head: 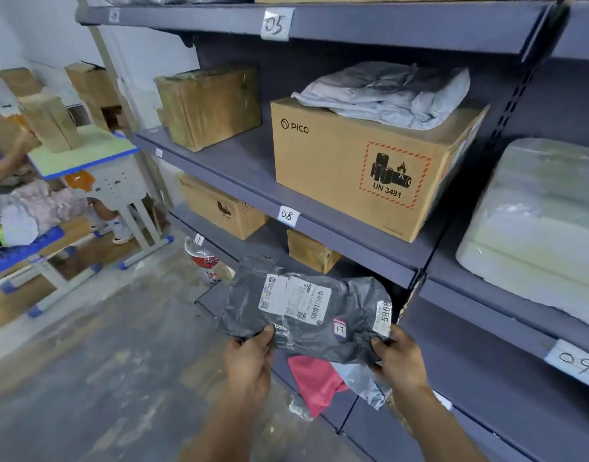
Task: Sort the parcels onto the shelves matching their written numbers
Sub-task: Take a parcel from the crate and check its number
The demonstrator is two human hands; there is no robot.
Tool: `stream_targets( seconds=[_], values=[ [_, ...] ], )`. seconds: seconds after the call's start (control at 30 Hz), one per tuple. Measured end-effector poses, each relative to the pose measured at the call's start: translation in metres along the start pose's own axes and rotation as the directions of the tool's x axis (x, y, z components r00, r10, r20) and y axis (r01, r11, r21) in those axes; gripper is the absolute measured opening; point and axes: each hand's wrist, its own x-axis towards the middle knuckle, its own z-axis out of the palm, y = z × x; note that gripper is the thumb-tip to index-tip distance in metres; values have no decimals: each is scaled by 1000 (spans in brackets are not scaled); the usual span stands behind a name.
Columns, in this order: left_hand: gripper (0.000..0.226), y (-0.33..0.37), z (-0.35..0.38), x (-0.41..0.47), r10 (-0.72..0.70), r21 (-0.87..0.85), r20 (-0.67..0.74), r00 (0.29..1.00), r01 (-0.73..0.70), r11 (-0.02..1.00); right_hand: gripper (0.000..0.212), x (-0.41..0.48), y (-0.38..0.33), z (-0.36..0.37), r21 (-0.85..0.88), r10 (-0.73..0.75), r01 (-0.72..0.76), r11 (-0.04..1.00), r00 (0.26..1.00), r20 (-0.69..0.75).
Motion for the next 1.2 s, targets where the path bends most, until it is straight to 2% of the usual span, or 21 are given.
stream_targets(
  seconds=[0.27,0.5,0.57,0.7,1.0,1.2],
  values=[
    [31,-6,14,65,-183,195,48,982,171,966,27,16,10,16,3,36,-37,999,978,-203],
    [23,1,15,105,-347,390,136,928,272,880,31,-4,29,51,92,101,-67,994,895,-436],
    [23,2,14,113,-389,428,155,908,294,855,32,-10,32,60,158,119,-49,986,871,-477],
    [22,1,15,126,-440,462,160,884,327,824,32,-16,38,71,172,130,-44,984,840,-526],
    [32,-34,42,150,-482,586,207,852,287,758,29,-7,43,83,174,98,15,985,780,-618],
    [24,-64,66,167,-467,632,241,851,227,741,26,18,54,88,166,33,100,981,757,-653]
  ],
)
